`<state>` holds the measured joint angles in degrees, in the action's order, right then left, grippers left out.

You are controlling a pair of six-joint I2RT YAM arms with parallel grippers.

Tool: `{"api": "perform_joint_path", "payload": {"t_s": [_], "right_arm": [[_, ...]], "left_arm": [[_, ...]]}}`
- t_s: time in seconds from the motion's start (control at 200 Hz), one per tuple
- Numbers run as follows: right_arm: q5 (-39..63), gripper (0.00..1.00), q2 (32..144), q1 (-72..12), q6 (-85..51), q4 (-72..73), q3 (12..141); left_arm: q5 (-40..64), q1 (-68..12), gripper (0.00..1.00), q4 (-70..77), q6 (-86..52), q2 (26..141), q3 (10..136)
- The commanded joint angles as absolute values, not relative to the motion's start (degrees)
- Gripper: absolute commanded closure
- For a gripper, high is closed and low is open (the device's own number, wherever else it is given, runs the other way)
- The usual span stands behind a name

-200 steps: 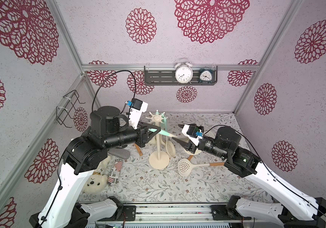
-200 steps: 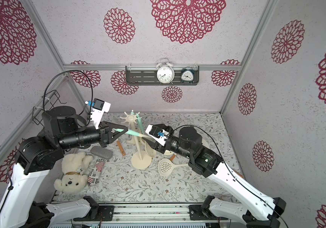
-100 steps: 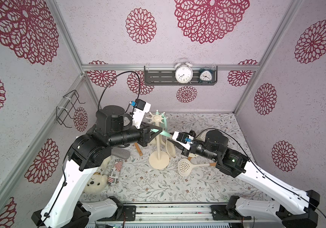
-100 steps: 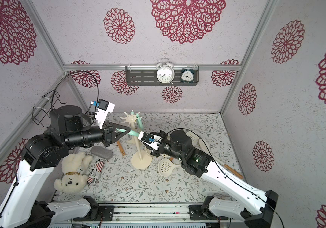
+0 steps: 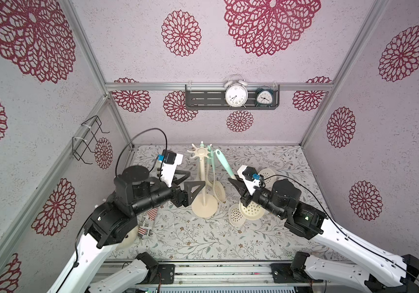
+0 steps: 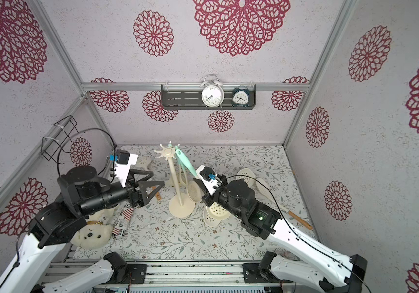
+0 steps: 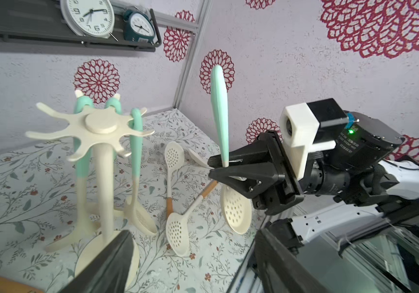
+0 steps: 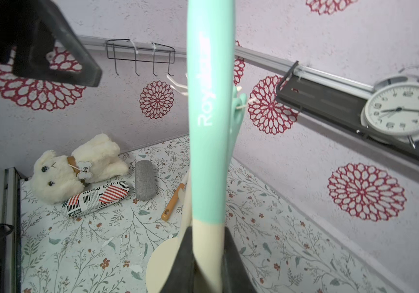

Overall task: Hang the skimmer on the kitchen utensil rack
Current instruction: Pick up the skimmer from the center of the board, then adjust the rack at the center of the board.

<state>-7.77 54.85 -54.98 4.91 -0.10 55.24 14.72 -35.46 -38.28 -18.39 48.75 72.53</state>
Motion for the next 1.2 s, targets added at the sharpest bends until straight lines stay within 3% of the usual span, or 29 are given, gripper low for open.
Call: {"api": "perform_joint_path", "payload": {"t_s": [0.0, 0.315, 0.771, 1.196], "right_arm": [[-10.67, 1.0, 52.12, -54.2, -6.02, 2.55, 53.14], [-8.88, 1.0, 48.45, -49.97, -10.66, -4.74, 53.53], [-7.17, 1.0, 46.82, -48.6, -12.47, -6.77, 52.93], [-6.59, 1.0, 47.09, -48.41, -12.93, -7.77, 52.93]], "left_arm": [[10.64, -35.16, 0.22, -25.78, -13.99, 47.32, 62.95], [4.81, -34.28, 0.28, 4.2, -10.31, 51.16, 42.92], [10.15, -27.95, 0.31, 10.14, -8.0, 61.09, 45.39], [17.57, -26.4, 0.52, 12.73, -8.31, 66.0, 47.71]]}}
